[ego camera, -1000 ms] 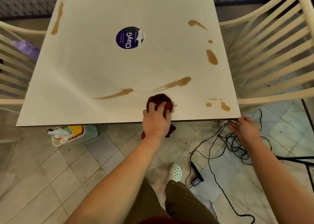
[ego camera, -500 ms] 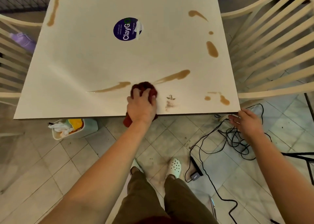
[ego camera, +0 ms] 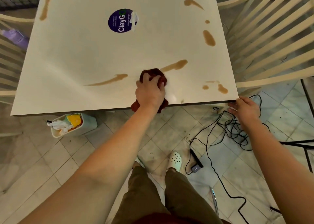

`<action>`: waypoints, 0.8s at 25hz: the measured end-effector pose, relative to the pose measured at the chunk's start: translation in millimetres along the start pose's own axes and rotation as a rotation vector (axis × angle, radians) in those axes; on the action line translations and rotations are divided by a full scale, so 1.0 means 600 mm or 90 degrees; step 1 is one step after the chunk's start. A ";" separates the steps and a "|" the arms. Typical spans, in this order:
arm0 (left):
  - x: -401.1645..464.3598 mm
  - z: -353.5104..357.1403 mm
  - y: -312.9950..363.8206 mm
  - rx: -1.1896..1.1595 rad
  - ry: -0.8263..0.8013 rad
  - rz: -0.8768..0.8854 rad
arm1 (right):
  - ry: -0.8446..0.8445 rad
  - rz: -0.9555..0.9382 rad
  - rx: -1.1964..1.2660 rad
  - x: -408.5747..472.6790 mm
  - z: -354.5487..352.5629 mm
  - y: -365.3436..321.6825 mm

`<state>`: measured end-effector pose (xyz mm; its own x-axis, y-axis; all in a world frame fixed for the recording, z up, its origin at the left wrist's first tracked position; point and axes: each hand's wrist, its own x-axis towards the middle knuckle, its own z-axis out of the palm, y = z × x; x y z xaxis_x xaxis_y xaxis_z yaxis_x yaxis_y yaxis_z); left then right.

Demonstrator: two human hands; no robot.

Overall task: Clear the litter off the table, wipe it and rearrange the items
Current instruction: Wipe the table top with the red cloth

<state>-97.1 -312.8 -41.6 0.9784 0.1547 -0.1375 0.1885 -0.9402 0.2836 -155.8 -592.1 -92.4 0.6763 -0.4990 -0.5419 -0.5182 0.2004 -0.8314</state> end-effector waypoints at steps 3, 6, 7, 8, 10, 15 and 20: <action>-0.069 0.040 0.038 0.015 -0.068 0.220 | 0.004 0.003 0.008 -0.001 0.001 0.003; -0.126 0.046 0.019 -0.004 -0.124 0.389 | -0.009 0.015 -0.002 0.000 0.000 0.005; -0.128 0.038 0.003 -0.013 -0.078 0.393 | -0.006 0.015 -0.003 -0.001 0.000 0.005; -0.118 0.027 -0.013 -0.031 -0.005 0.350 | 0.002 0.010 -0.005 0.000 0.000 0.005; -0.081 0.010 -0.032 -0.051 0.085 0.151 | 0.025 -0.004 -0.010 0.000 0.002 0.008; -0.069 0.030 0.032 0.029 -0.039 0.073 | 0.067 -0.008 -0.006 -0.007 0.013 0.010; -0.096 0.008 0.050 -0.197 -0.100 0.131 | 0.149 -0.012 0.016 -0.019 0.036 0.017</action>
<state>-148.5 -351.4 -29.7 0.9778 -0.0981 -0.1849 0.0304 -0.8075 0.5891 -157.7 -566.0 -97.4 0.5450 -0.6838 -0.4852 -0.4911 0.2087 -0.8458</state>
